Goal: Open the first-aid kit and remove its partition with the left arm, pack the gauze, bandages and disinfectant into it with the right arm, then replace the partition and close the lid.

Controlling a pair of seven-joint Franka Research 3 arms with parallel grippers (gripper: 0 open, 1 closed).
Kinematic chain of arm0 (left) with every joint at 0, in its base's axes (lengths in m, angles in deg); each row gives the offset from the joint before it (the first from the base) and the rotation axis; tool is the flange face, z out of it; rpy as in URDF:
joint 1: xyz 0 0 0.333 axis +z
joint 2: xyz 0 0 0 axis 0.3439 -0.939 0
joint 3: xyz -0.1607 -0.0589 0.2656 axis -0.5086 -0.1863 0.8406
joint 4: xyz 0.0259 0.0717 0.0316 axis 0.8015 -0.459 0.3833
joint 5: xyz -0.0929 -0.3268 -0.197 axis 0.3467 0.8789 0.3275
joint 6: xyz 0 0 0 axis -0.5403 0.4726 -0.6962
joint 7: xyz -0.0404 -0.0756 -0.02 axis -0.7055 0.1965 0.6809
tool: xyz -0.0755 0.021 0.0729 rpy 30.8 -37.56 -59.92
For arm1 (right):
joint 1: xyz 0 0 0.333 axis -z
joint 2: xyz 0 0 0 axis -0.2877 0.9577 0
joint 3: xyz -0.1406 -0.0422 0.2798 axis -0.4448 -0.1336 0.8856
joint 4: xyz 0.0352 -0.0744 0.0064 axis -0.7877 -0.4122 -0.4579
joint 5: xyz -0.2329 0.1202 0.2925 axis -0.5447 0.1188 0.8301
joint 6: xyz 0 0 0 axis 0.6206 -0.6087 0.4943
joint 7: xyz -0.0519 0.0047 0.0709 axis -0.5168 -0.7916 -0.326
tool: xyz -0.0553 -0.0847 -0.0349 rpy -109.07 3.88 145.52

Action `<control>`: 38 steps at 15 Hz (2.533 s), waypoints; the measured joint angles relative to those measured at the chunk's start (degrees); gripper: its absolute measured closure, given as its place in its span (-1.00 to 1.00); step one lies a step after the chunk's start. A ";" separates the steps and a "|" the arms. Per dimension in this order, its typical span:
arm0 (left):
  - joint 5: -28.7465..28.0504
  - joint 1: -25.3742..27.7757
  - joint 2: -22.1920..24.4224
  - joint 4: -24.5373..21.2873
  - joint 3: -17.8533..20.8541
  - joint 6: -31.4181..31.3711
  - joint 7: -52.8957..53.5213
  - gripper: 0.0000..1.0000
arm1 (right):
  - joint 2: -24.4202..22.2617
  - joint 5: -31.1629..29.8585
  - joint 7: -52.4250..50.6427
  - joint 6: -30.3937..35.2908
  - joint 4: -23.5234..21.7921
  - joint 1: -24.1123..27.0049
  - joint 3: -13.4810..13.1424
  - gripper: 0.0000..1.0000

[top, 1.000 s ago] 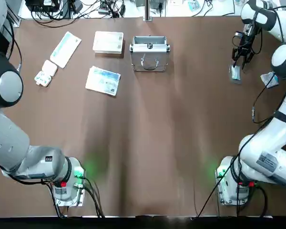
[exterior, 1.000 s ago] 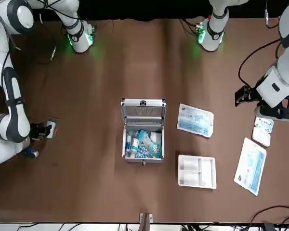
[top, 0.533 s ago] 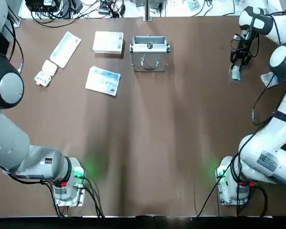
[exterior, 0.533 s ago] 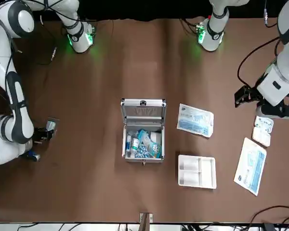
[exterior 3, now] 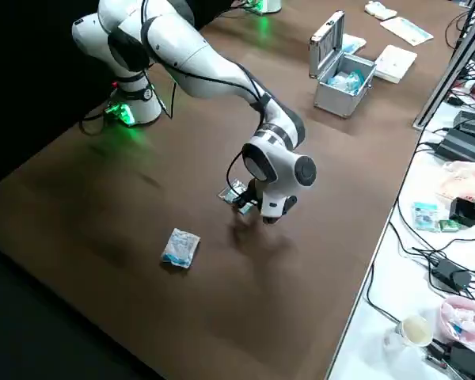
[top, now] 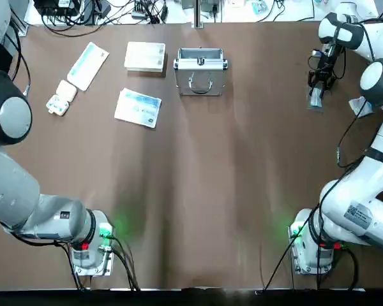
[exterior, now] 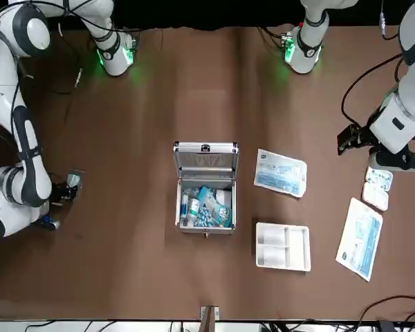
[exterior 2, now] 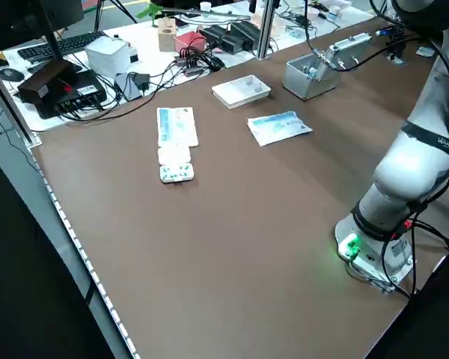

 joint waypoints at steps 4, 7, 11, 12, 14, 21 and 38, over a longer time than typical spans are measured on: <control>0.00 0.00 0.00 -0.03 0.00 -0.12 0.00 -1.00 | 0.16 -0.23 0.00 -0.02 0.00 0.00 -0.19 -0.17; 0.00 0.00 -0.01 -0.03 0.00 -0.15 0.00 -1.00 | 0.16 -0.29 -0.01 -0.31 0.00 0.00 -0.32 -0.11; 0.00 -0.02 0.00 -0.03 0.00 -0.16 0.00 -1.00 | 0.14 -0.36 -0.03 -0.34 0.09 -0.02 -0.31 0.16; 0.00 -0.02 0.00 -0.03 0.00 -0.16 0.00 -1.00 | 0.14 -0.36 -0.03 -0.34 0.09 -0.05 -0.31 0.16; 0.00 -0.02 0.00 -0.03 0.00 -0.17 0.00 -1.00 | 0.10 -0.36 -0.03 -0.17 0.14 -0.15 -0.19 0.43; 0.00 -0.02 -0.01 -0.05 0.00 -0.17 0.00 -1.00 | -0.04 -0.42 -0.01 0.73 0.20 -0.22 -0.20 0.86; 0.00 -0.01 -0.02 -0.18 0.00 -1.40 0.00 -1.00 | -6.92 3.62 13.72 11.24 1.01 -5.35 11.18 0.96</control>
